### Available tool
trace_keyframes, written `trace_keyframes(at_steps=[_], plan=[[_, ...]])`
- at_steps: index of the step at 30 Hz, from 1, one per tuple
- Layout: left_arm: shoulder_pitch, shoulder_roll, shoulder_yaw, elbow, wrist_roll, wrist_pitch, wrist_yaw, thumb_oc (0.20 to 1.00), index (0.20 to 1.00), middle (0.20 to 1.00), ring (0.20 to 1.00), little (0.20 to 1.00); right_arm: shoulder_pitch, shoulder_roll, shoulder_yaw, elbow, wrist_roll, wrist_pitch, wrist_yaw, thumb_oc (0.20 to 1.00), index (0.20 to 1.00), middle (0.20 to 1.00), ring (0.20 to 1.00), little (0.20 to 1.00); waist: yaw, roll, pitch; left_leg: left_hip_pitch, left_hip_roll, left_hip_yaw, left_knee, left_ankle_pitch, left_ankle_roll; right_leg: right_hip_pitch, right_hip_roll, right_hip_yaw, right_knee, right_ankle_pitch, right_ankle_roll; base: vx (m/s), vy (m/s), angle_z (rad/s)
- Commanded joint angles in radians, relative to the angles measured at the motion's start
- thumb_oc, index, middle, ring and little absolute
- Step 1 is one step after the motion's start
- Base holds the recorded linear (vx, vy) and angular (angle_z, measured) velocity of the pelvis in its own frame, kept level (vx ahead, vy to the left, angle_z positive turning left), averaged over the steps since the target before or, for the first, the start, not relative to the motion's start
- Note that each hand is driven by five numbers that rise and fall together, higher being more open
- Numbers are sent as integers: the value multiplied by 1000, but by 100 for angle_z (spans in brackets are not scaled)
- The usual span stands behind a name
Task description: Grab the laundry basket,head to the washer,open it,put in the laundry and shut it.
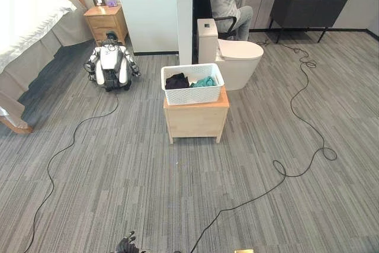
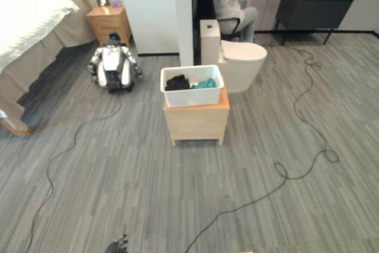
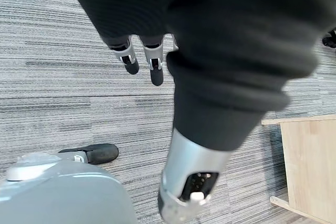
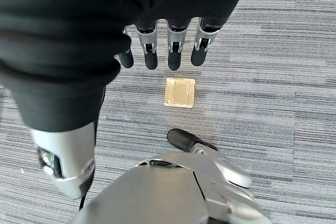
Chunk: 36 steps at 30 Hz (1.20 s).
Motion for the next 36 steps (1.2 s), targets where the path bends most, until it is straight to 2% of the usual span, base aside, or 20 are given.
trace_keyframes(at_steps=[1,14,22,23,24,25,27,28,30,32,33,34,36], plan=[[-64,-7,-14,82,3,-28,-2,1000,1000,1000,1000,1000,-17,-16,14,46,7,-7,7,1000,1000,1000,1000,1000,9,-15,-17,-11,89,-47,0,-29,-78,-9,-135,-15,9,-9,128,0,0,0],[-72,-1,-18,76,-2,-30,5,1000,1000,1000,1000,1000,-20,-17,18,39,13,-9,6,1000,1000,1000,1000,1000,5,-14,-11,-19,94,-47,0,-28,-82,-17,-129,-9,9,-14,125,0,-5,0],[-89,2,-21,74,-11,-28,25,1000,1000,1000,1000,1000,-33,-24,10,30,39,-11,-2,1000,1000,1000,1000,1000,-4,1,16,-34,115,-57,0,-9,-99,-27,-104,1,9,-33,101,-1,-95,2],[-93,1,-26,74,-23,-27,23,1000,1000,1000,1000,1000,-35,-26,6,36,43,-12,-3,1000,1000,1000,1000,1000,-9,4,31,-49,134,-67,35,-7,-109,-21,-84,13,9,-44,80,18,-116,10],[-93,1,-26,74,-23,-27,23,1000,1000,1000,1000,1000,-35,-26,6,36,43,-12,-3,1000,1000,1000,1000,1000,-10,4,31,-50,134,-67,36,-8,-109,-20,-84,13,9,-45,80,9,-160,13],[-97,3,-30,70,-26,-26,21,1000,1000,1000,1000,1000,-37,-27,5,41,43,-15,-4,1000,1000,1000,1000,1000,-12,2,46,-78,146,-73,95,-15,-120,-13,-72,18,9,-53,64,-7,-122,8],[-103,1,-38,63,-33,-25,18,1000,1000,1000,1000,1000,-44,-35,0,38,53,-19,-8,1000,1000,1000,1000,1000,-12,-5,80,-152,141,-79,236,-18,-137,-8,-69,14,23,-62,45,-30,-134,10],[-109,-2,-40,59,-35,-24,16,1000,1000,1000,1000,1000,-52,-45,-3,30,59,-22,-9,1000,1000,1000,1000,1000,-11,-7,96,-199,132,-86,317,-1,-143,-2,-68,6,22,-61,38,-2,-95,11],[-110,-4,-44,57,-41,-26,20,1000,1000,1000,1000,1000,-68,-60,-1,8,75,-28,-15,1000,1000,1000,1000,1000,-13,-9,109,-257,126,-74,378,15,-135,9,-69,-9,17,-71,35,83,-53,9],[-111,-5,-37,53,-50,-28,25,1000,1000,1000,1000,1000,-84,-74,7,-25,88,-32,-21,1000,1000,1000,1000,1000,-7,-9,108,-295,108,-36,318,2,-116,17,-71,-11,9,-81,45,209,48,10],[-112,-5,-35,56,-53,-28,31,1000,1000,1000,1000,1000,-103,-76,24,-54,101,-35,-26,1000,1000,1000,1000,1000,10,-6,103,-338,93,-12,234,43,-103,23,-66,-9,9,-102,50,216,77,7],[-112,-5,-35,56,-53,-28,31,1000,1000,1000,1000,1000,-103,-76,24,-54,101,-35,-26,1000,1000,1000,1000,1000,11,-8,102,-337,92,-11,232,44,-103,23,-68,-8,9,-103,51,358,132,14],[-116,0,-21,54,-75,-29,42,1000,1000,1000,1000,1000,-128,-66,49,-86,110,-39,-32,1000,1000,1000,1000,1000,48,-8,94,-417,68,20,143,86,-101,59,-60,8,9,-150,61,345,122,-5]])
